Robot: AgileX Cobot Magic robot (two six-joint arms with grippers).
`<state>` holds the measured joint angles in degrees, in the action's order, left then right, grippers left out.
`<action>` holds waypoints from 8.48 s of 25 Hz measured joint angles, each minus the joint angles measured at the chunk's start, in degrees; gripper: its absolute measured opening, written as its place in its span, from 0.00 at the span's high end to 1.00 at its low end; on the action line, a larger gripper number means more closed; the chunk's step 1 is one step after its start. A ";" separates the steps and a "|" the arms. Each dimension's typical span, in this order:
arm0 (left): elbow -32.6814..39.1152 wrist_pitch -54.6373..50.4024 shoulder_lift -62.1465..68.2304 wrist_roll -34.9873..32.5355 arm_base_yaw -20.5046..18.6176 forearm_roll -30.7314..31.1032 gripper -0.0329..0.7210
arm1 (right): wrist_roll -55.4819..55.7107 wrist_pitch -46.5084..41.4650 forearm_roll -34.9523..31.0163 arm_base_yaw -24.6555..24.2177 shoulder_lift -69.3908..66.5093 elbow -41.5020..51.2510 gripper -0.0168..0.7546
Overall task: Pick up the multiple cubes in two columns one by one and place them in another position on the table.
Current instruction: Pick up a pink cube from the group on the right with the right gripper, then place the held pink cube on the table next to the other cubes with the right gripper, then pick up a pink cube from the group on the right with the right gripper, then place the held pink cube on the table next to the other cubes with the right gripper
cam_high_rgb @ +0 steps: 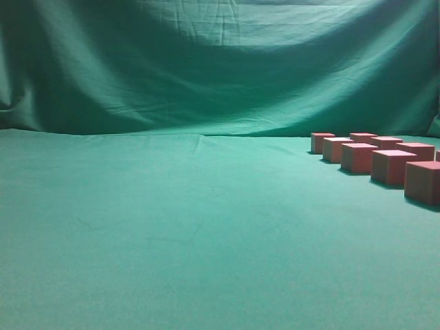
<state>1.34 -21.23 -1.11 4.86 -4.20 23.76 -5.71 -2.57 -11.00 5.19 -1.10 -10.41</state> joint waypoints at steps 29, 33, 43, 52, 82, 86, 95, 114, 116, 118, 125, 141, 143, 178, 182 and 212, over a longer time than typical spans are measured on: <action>0.00 0.00 0.00 0.00 0.00 0.00 0.96 | -2.39 -46.40 7.94 13.92 -66.83 -34.43 0.98; 0.00 0.00 0.00 0.00 0.00 0.00 0.96 | -2.01 -42.39 9.31 14.28 -73.53 -36.29 0.92; 0.00 0.00 0.00 0.00 0.00 0.00 0.96 | -2.01 -33.03 8.44 14.28 -84.99 -36.70 0.30; 0.00 0.00 0.00 0.00 0.00 0.00 0.96 | -2.01 -27.77 5.82 14.28 -92.80 -36.83 0.29; 0.00 0.00 0.00 0.00 0.00 0.00 0.96 | -20.54 -53.61 0.21 23.76 -106.57 -73.28 0.66; 0.00 0.00 0.00 0.00 0.00 0.00 0.96 | -20.58 -55.23 2.75 24.15 -114.00 -80.57 0.66; 0.00 0.00 0.00 0.00 0.00 0.00 0.96 | -20.58 -56.76 4.68 24.15 -123.04 -89.13 0.66; 0.00 0.00 0.00 0.00 0.00 0.00 0.96 | -20.03 -56.67 6.95 24.15 -124.70 -90.19 0.31; 0.00 0.00 0.00 0.00 0.00 0.00 0.96 | -19.94 -57.65 6.95 24.15 -124.70 -91.75 0.22; 0.00 0.00 0.00 0.00 0.00 0.00 0.96 | -19.05 -59.51 6.95 24.15 -124.70 -94.37 0.22; 0.00 0.00 0.00 0.00 0.00 0.00 0.96 | -14.57 -67.44 6.95 24.15 -122.88 -104.58 0.28; 0.00 0.00 0.00 0.00 0.00 0.00 0.96 | 0.69 -68.91 9.54 8.94 -86.46 -75.19 0.29; 0.00 0.00 0.00 0.00 0.00 0.00 0.96 | 1.05 -68.91 9.66 6.20 -83.94 -68.48 0.29; 0.00 0.00 0.00 0.00 0.00 0.00 0.96 | 2.30 -44.22 8.71 1.20 -93.79 -42.19 0.63; 0.00 0.00 0.00 0.00 0.00 0.00 0.96 | -1.35 -53.20 7.12 3.35 -91.76 -49.03 0.63; 0.00 0.00 0.00 0.00 0.00 0.00 0.96 | -47.95 -56.13 9.23 29.26 -124.51 -97.13 0.63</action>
<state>1.34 -21.23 -1.11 4.86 -4.20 23.76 -53.66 -58.71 -1.77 34.45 -125.61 -107.53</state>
